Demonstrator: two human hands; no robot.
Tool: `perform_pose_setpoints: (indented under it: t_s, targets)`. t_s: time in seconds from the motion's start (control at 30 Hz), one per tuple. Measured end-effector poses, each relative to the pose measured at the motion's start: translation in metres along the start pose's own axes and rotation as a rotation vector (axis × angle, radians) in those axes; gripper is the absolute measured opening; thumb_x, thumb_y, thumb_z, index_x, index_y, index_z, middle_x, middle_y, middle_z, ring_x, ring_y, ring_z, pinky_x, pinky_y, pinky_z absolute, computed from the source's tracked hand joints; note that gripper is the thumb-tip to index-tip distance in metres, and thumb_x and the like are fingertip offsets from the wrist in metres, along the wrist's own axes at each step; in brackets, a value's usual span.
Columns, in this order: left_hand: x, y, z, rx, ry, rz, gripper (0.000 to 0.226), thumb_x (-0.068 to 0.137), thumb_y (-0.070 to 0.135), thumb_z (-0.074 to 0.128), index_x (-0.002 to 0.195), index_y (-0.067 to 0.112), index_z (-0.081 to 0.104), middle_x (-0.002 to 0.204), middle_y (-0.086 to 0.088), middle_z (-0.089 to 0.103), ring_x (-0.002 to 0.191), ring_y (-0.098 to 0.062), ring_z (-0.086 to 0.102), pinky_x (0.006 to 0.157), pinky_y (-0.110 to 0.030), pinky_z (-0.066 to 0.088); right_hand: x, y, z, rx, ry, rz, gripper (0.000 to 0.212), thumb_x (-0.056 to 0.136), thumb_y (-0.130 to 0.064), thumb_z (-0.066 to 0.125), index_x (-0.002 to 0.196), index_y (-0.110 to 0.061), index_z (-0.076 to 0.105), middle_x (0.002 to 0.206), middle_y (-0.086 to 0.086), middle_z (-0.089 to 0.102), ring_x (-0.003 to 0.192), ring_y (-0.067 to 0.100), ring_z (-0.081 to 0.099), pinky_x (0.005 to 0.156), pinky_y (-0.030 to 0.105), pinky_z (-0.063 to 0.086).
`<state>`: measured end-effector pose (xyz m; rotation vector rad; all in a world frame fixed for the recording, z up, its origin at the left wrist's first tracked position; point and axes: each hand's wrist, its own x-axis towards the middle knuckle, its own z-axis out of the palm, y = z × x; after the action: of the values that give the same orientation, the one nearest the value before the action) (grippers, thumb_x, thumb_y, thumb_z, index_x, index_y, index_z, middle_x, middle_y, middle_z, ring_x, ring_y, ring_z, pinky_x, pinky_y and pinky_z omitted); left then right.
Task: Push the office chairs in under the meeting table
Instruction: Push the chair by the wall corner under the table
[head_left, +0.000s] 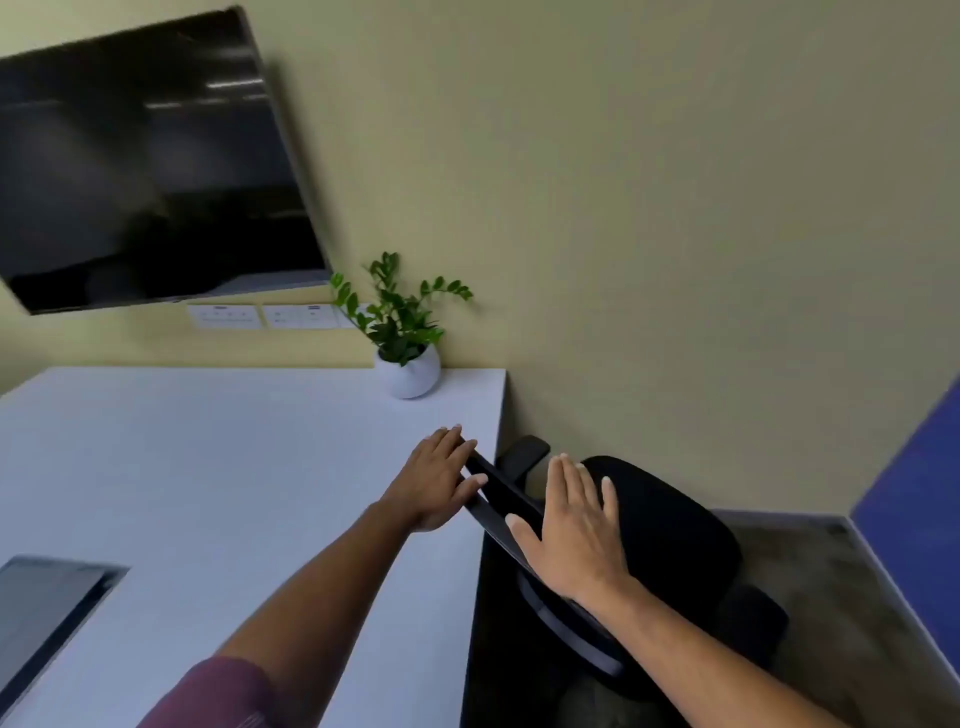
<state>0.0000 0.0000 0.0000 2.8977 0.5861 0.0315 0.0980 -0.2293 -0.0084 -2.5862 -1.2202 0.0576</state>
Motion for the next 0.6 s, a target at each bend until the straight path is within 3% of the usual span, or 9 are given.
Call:
perform_pose_setpoints:
  t_s: [0.17, 0.27, 0.37, 0.47, 0.53, 0.6]
  targets:
    - [0.011, 0.006, 0.005, 0.085, -0.097, 0.120, 0.095, 0.100, 0.083, 0.005, 0.168, 0.022, 0.033, 0.180, -0.011, 0.013, 0.166, -0.032, 0.006, 0.133, -0.047, 0.005, -0.035, 0.003, 0.014, -0.052, -0.017, 0.159, 0.115, 0.086, -0.083, 0.004, 0.169, -0.003, 0.005, 0.178, 0.015, 0.013, 0.165, 0.030, 0.012, 0.132, 0.057, 0.001]
    - [0.019, 0.007, 0.008, 0.101, -0.131, 0.196, 0.085, 0.103, 0.076, 0.009, 0.164, 0.026, 0.042, 0.179, -0.008, 0.022, 0.165, -0.034, 0.015, 0.133, -0.049, 0.010, -0.051, 0.003, 0.016, -0.102, -0.040, 0.189, 0.118, 0.089, -0.089, 0.002, 0.169, -0.002, 0.008, 0.177, 0.016, 0.017, 0.164, 0.031, 0.017, 0.132, 0.057, 0.005]
    - [0.026, 0.000, 0.010, 0.172, -0.099, 0.284, 0.102, 0.095, 0.083, -0.009, 0.143, 0.027, 0.062, 0.149, -0.004, 0.062, 0.143, -0.032, 0.047, 0.127, -0.049, 0.022, -0.059, 0.004, 0.016, -0.169, -0.050, 0.231, 0.126, 0.084, -0.092, -0.011, 0.167, -0.002, 0.019, 0.173, 0.016, 0.031, 0.159, 0.031, 0.030, 0.131, 0.057, 0.015]
    - [0.029, -0.003, 0.013, 0.234, -0.050, 0.339, 0.085, 0.101, 0.076, 0.007, 0.128, 0.024, 0.069, 0.120, -0.003, 0.073, 0.122, -0.026, 0.060, 0.129, -0.050, 0.019, -0.065, 0.005, 0.015, -0.214, -0.058, 0.228, 0.132, 0.080, -0.093, -0.019, 0.165, -0.003, 0.028, 0.158, 0.013, 0.053, 0.144, 0.029, 0.051, 0.125, 0.052, 0.030]
    - [0.027, 0.000, 0.012, 0.259, -0.045, 0.348, 0.088, 0.098, 0.080, 0.008, 0.122, 0.023, 0.070, 0.112, -0.005, 0.070, 0.109, -0.028, 0.059, 0.117, -0.046, 0.033, -0.069, 0.009, 0.013, -0.256, -0.043, 0.212, 0.135, 0.077, -0.092, -0.024, 0.163, -0.005, 0.033, 0.152, 0.011, 0.059, 0.138, 0.027, 0.055, 0.122, 0.049, 0.034]
    - [0.025, 0.006, 0.009, 0.264, -0.055, 0.359, 0.089, 0.096, 0.084, 0.010, 0.116, 0.022, 0.071, 0.106, -0.003, 0.063, 0.096, -0.024, 0.049, 0.096, -0.043, 0.039, -0.075, 0.017, 0.010, -0.284, -0.050, 0.194, 0.135, 0.077, -0.092, -0.024, 0.162, -0.007, 0.037, 0.149, 0.010, 0.061, 0.136, 0.027, 0.057, 0.121, 0.046, 0.036]
